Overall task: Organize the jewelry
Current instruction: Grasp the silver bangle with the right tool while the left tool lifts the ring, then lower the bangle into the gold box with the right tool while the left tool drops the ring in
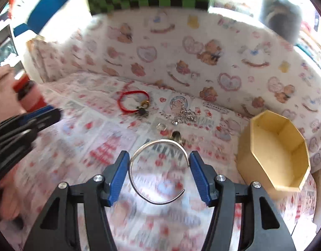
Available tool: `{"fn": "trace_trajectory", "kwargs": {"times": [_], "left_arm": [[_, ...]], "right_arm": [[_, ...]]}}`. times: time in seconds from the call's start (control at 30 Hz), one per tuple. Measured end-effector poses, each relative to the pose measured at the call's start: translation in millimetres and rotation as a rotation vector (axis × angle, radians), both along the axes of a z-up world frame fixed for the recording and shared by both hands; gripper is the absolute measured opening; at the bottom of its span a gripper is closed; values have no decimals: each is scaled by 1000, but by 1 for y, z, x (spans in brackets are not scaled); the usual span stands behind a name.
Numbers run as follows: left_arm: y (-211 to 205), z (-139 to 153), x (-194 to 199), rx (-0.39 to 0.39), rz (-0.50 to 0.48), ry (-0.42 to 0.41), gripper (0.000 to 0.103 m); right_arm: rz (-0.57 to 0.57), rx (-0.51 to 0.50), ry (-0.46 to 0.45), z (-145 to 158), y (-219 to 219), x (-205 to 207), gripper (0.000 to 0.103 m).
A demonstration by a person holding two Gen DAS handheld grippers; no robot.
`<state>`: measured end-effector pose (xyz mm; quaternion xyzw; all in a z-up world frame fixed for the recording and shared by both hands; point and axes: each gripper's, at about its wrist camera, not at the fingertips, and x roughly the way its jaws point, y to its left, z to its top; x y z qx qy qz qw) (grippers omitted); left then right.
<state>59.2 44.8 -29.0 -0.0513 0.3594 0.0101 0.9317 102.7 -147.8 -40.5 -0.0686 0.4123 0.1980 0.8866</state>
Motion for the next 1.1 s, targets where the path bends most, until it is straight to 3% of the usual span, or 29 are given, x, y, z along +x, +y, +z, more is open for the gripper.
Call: {"fn": "trace_trajectory", "kwargs": {"times": [0.07,0.2,0.3,0.43,0.53,0.6,0.73,0.8,0.93,1.03,1.1], "left_arm": [[-3,0,-3,-20,-27,9,20],[-11,-1,-14,-162,-136,79,20],[-24,6,-24,-76,-125,30,20],[-40,25,-25,-178,-186,48,20],[-74,48,-16,-104,-215,-4,20],[-97,60,-3,-80,-231,-30,20],[-133,68,34,-145,-284,-39,20],[-151,61,54,-163,-293,14,20],[-180,37,75,-188,-306,84,20],[-197,31,86,-228,-363,98,20],[-202,33,88,-226,-382,64,20]], "right_arm": [[-11,51,-29,9,-17,-12,57],[-58,184,-75,36,-60,-24,57],[-85,266,-124,54,-91,-31,57],[-117,390,-149,68,-125,-28,57],[-147,447,-173,72,-145,-25,57],[-164,501,-156,68,-158,-18,57],[-214,644,-57,51,-191,1,57],[-243,647,-51,43,-197,8,57],[-261,556,-67,36,-204,15,57],[-257,568,-53,31,-209,20,57],[-262,579,-47,28,-214,23,57]]}}
